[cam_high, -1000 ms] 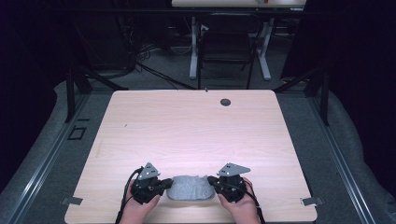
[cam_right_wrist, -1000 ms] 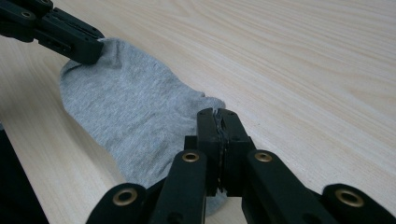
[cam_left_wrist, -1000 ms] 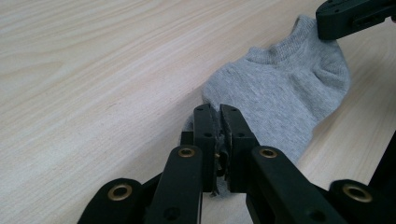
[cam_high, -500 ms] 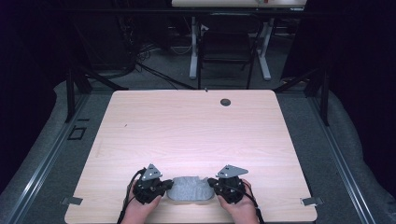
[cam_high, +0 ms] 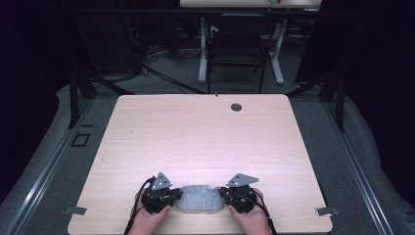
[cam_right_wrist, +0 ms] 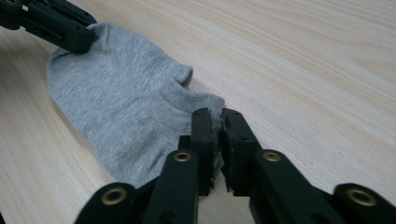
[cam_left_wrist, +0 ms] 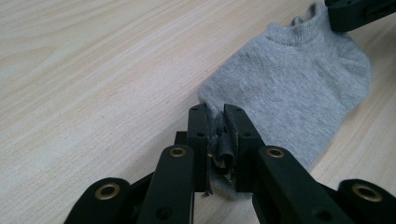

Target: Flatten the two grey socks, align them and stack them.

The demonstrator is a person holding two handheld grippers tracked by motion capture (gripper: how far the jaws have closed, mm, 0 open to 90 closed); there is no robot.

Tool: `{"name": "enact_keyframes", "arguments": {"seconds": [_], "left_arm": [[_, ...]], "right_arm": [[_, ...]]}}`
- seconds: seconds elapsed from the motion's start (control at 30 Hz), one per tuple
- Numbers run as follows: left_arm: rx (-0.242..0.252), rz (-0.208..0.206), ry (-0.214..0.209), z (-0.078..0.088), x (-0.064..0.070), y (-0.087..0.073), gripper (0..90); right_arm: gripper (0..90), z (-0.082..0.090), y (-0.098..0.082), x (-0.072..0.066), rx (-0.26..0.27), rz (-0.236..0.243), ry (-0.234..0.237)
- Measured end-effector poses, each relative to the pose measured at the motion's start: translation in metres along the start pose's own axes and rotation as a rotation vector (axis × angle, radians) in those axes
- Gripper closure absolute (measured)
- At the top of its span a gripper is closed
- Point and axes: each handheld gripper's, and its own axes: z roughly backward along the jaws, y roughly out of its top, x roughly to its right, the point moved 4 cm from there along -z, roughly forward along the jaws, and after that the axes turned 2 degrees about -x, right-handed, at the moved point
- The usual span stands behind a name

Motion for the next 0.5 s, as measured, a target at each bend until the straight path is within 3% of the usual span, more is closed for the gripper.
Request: {"name": "enact_keyframes", "arguments": {"seconds": [0.07,0.2,0.3,0.4,0.5], "left_arm": [[0.024,-0.001,0.004,0.004,-0.001,0.002,78.0],[0.079,0.009,-0.011,0.018,0.003,0.011,73.8],[0.094,0.0,-0.024,0.023,0.008,0.013,71.5],[0.081,-0.013,-0.042,0.021,0.016,0.012,68.9],[0.041,-0.049,-0.029,0.013,0.019,0.007,67.0]], "right_arm": [[74.5,0.002,0.001,0.001,0.017,-0.003,-0.007],[73.2,0.01,0.007,-0.001,0.076,-0.001,-0.013],[72.8,0.014,0.012,-0.009,0.105,0.024,0.019],[71.3,0.011,0.013,-0.021,0.1,0.071,0.035],[68.8,0.003,0.01,-0.028,0.076,0.117,0.021]]}}
